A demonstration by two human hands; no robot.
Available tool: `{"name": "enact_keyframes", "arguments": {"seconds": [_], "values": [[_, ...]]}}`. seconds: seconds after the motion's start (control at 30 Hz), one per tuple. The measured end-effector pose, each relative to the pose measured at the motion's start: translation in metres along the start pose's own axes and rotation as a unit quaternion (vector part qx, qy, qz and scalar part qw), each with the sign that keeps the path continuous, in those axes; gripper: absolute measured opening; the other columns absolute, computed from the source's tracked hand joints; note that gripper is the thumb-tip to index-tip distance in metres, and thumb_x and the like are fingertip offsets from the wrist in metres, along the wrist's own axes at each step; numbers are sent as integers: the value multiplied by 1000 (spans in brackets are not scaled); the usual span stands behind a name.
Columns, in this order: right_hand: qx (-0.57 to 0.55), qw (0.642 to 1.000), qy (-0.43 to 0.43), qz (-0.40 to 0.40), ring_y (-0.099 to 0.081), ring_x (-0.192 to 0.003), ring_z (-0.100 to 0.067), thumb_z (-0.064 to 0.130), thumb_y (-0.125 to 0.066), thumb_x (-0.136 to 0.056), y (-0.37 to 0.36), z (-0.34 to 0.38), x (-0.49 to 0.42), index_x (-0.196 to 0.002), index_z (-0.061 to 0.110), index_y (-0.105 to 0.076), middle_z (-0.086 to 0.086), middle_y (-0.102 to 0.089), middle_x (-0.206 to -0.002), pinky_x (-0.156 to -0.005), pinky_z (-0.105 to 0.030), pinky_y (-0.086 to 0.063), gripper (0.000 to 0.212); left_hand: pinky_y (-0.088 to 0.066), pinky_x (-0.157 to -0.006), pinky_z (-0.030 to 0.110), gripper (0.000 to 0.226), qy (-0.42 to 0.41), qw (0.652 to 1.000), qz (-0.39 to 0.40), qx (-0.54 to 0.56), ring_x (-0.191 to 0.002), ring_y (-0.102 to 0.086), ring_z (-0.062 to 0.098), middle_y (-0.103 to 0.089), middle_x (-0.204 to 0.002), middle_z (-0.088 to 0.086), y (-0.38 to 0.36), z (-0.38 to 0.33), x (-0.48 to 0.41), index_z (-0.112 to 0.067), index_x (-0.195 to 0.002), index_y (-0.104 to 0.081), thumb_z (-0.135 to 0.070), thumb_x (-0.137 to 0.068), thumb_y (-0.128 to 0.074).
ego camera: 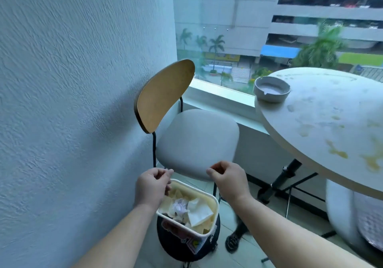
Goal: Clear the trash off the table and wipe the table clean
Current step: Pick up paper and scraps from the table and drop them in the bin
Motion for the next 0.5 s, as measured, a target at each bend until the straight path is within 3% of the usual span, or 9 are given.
{"name": "enact_keyframes", "arguments": {"seconds": [0.07,0.13,0.2,0.3,0.37,0.43,0.5], "values": [[-27,1000,7,-5,-65,-62,-9,35,-72,-96,14,19,2,-76,21,-74,7,-73,-66,-69,-33,-55,25,-52,-46,31,38,-27,1000,-2,-1,-44,-56,15,-64,-55,15,4,-29,1,-5,-72,-72,-33,-98,-71],[-49,998,23,-25,-65,-60,-12,32,-66,-100,32,39,4,-78,19,-74,6,-73,-65,-68,-38,-56,27,-43,-45,25,48,-61,998,-9,-16,-41,-50,13,-57,-47,7,8,-60,0,-8,-68,-69,-43,-101,-64],[-60,996,45,-53,-67,-63,-17,26,-63,-102,51,59,7,-84,22,-76,6,-73,-67,-68,-40,-56,22,-41,-49,28,48,-92,996,-5,-10,-44,-49,16,-52,-45,-1,8,-88,-1,-10,-68,-66,-44,-102,-62],[-71,989,81,-106,-70,-70,-15,16,-64,-100,88,87,13,-95,26,-78,6,-75,-72,-71,-37,-58,18,-41,-49,29,32,-153,988,14,-2,-45,-48,11,-55,-48,-7,1,-135,-4,-15,-77,-71,-32,-103,-62],[-74,982,101,-140,-72,-75,-7,14,-67,-97,116,100,17,-96,27,-79,9,-77,-77,-76,-31,-60,17,-49,-53,26,20,-197,979,43,26,-55,-58,13,-67,-64,-1,-9,-166,-1,-19,-87,-74,-21,-103,-62],[-76,976,110,-172,-72,-78,-1,14,-72,-94,144,109,21,-92,25,-80,12,-78,-78,-78,-25,-59,14,-59,-59,31,18,-233,968,83,52,-66,-68,17,-74,-76,4,-23,-191,4,-19,-95,-76,-11,-102,-62],[-65,969,112,-210,-69,-71,0,17,-75,-92,174,114,25,-83,23,-79,13,-76,-74,-70,-22,-54,12,-61,-57,32,16,-258,957,120,63,-63,-69,18,-75,-77,6,-40,-212,10,-16,-97,-77,-8,-101,-64]]}}
Point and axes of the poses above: each hand's wrist, its own x-axis away from the middle knuckle, its own y-axis out of the back of the hand, z = x × y, the point moved 6 cm from there along -x, towards the middle knuckle
